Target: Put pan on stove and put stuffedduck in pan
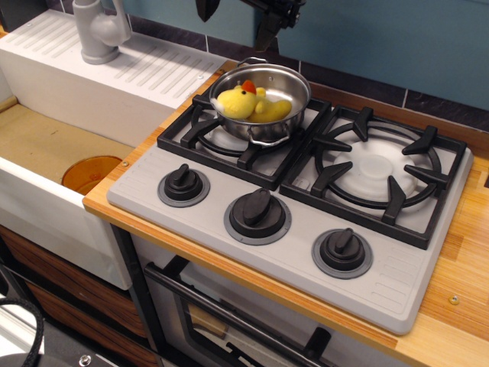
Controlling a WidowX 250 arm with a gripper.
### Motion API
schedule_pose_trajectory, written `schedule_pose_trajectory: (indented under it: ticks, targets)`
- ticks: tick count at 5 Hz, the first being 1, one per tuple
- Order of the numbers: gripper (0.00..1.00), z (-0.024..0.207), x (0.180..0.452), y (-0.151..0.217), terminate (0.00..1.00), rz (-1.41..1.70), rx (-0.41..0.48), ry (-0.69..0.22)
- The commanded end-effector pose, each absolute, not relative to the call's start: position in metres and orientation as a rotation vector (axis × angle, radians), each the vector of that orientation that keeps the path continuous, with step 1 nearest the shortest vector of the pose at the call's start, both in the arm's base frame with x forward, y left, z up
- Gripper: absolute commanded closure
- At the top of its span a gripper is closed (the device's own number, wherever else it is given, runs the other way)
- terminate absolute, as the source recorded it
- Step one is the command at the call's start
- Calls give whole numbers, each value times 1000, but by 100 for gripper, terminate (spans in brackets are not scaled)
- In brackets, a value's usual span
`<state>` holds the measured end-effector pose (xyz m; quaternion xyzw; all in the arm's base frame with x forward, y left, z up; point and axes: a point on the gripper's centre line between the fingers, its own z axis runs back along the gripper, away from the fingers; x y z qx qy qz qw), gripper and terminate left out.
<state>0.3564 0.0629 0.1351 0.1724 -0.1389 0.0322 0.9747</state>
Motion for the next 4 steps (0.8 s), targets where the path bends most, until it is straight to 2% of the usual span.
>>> schedule_pose_trajectory:
  ticks: [1,3,4]
  targets:
    - [0,155,369,51,0,69,339,-325]
    - [0,161,371,41,0,76,351,-325]
    - [0,165,367,35,100,87,357,-319]
